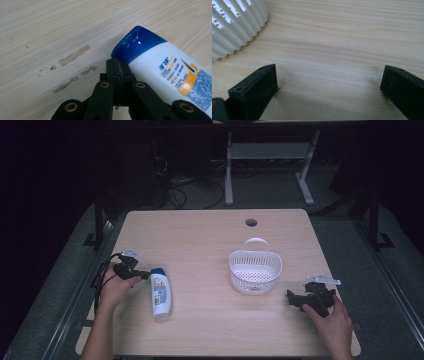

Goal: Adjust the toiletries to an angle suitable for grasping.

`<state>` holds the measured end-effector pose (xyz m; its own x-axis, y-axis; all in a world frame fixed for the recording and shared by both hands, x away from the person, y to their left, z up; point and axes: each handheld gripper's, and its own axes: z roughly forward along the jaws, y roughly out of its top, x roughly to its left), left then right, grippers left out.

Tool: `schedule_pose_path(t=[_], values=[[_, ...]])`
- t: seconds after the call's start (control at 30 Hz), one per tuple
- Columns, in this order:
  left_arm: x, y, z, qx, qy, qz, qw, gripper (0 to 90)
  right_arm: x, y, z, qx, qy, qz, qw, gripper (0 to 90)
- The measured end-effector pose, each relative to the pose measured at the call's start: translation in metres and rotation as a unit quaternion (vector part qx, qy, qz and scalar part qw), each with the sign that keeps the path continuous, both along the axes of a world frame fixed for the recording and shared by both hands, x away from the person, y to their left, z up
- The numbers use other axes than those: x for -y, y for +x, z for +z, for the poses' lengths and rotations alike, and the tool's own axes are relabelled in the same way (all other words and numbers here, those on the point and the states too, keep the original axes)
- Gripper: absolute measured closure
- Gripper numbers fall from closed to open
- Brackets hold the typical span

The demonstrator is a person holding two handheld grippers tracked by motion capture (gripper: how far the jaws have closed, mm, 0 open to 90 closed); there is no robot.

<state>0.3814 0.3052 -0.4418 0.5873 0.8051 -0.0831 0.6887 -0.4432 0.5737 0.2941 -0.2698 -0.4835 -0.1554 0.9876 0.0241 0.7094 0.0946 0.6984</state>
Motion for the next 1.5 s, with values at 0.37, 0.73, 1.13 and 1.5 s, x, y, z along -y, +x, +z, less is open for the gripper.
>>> schedule_pose_path(t=[0.37,0.73,1.13,1.5], values=[[0.026,-0.001,-0.004,-0.005,0.001,-0.033,0.9995,90.0,0.0,0.0,0.0,0.0,0.0,0.0,1.0,0.4],[0.051,-0.004,0.0,-0.008,0.01,-0.075,0.9971,90.0,0.0,0.0,0.0,0.0,0.0,0.0,1.0,0.4],[0.07,-0.009,0.003,-0.003,0.007,-0.104,0.9945,90.0,0.0,0.0,0.0,0.0,0.0,0.001,1.0,0.4],[0.06,-0.015,0.02,0.015,-0.015,-0.092,0.9956,71.6,0.0,0.0,0.0,0.0,0.0,0.001,1.0,0.4]])
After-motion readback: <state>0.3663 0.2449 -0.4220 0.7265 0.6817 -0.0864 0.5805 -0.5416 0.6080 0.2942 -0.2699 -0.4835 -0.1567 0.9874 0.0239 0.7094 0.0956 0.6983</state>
